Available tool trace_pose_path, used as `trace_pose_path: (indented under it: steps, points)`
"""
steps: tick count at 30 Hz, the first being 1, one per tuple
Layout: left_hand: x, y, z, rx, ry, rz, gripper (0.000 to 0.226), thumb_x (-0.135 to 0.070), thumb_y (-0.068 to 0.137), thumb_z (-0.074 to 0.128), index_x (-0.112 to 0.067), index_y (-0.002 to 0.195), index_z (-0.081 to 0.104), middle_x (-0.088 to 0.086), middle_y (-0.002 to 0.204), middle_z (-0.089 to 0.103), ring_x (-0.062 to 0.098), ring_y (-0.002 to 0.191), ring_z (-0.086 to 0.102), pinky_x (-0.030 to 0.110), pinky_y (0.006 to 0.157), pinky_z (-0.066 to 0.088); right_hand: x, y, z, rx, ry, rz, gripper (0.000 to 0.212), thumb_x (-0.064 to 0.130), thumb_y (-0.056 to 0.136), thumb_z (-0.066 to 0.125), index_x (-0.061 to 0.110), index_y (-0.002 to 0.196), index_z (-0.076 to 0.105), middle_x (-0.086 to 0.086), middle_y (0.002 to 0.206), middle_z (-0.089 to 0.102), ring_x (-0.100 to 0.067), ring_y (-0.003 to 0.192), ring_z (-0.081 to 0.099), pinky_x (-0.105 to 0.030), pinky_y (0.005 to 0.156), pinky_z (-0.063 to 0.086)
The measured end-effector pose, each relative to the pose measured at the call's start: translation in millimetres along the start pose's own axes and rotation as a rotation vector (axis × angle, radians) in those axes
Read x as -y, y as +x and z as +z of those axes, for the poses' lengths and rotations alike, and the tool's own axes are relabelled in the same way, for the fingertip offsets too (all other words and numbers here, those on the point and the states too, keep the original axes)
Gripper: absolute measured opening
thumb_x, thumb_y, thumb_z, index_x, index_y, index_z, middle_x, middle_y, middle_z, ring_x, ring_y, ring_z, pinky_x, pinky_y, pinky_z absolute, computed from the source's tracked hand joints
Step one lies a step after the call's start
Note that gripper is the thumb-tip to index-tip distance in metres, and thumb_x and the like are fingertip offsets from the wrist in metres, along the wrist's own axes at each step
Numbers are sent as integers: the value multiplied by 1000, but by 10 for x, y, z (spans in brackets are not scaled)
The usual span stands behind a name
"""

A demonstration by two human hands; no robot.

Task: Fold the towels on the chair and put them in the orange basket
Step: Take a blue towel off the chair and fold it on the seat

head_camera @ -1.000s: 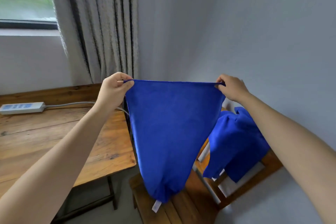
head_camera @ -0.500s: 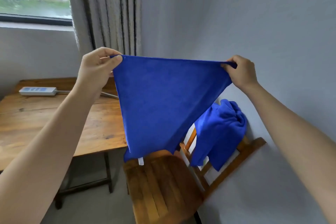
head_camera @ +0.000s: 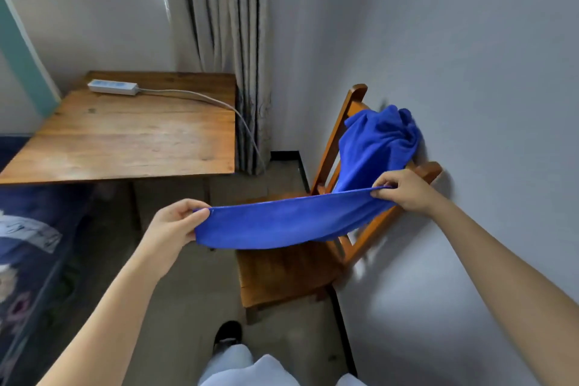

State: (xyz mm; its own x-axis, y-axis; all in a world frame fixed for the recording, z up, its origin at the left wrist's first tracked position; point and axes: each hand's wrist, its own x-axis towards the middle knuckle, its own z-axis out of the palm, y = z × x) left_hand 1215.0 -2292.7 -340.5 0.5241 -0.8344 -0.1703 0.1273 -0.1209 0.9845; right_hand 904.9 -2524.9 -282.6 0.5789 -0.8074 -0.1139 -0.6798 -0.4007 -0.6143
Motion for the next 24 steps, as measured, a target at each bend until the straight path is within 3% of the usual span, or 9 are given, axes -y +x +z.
trace_pose_path:
  steps: [5,8,13,16,20,24]
  points:
    - [688,-215,71,-14,19,-234,11,-5,90,55,-4,84,64,9,77,62,17,70,57,25,59,47,-429,-160,427,220,-38,159,6,6,84,65,9,78,65,-8,79,62,-15,74,55,-17,61,39]
    - [977,-269,118,-49,32,-330,9,-5,90,57,-2,86,64,13,81,62,21,72,57,28,60,47,-651,-223,685,247,-26,253,7,6,85,61,5,81,66,-7,79,62,-14,75,55,-18,61,41]
    - [1193,-195,171,-109,43,-419,8,-5,89,57,-3,88,65,13,85,66,22,75,61,27,58,52,-906,-196,1036,216,44,384,17,3,86,57,13,73,61,1,73,59,-16,80,56,-21,63,43]
    - [1260,-49,179,-151,48,-449,8,-4,89,58,-4,89,66,13,85,66,23,76,61,24,55,53,-990,-74,1185,142,62,453,15,0,87,55,11,79,62,-4,81,62,-21,86,56,-28,71,44]
    - [1334,207,173,-193,33,-469,8,-3,87,61,-6,87,68,10,78,69,24,75,59,31,62,47,-1041,116,1354,51,66,524,14,0,89,51,7,89,63,-7,89,61,-22,87,55,-29,72,46]
    - [1405,510,160,-207,37,-493,10,-3,85,62,-9,85,70,5,73,70,19,72,59,25,60,46,-1106,344,1517,-36,114,646,16,-2,89,48,5,92,62,-14,97,64,-25,87,56,-31,72,47]
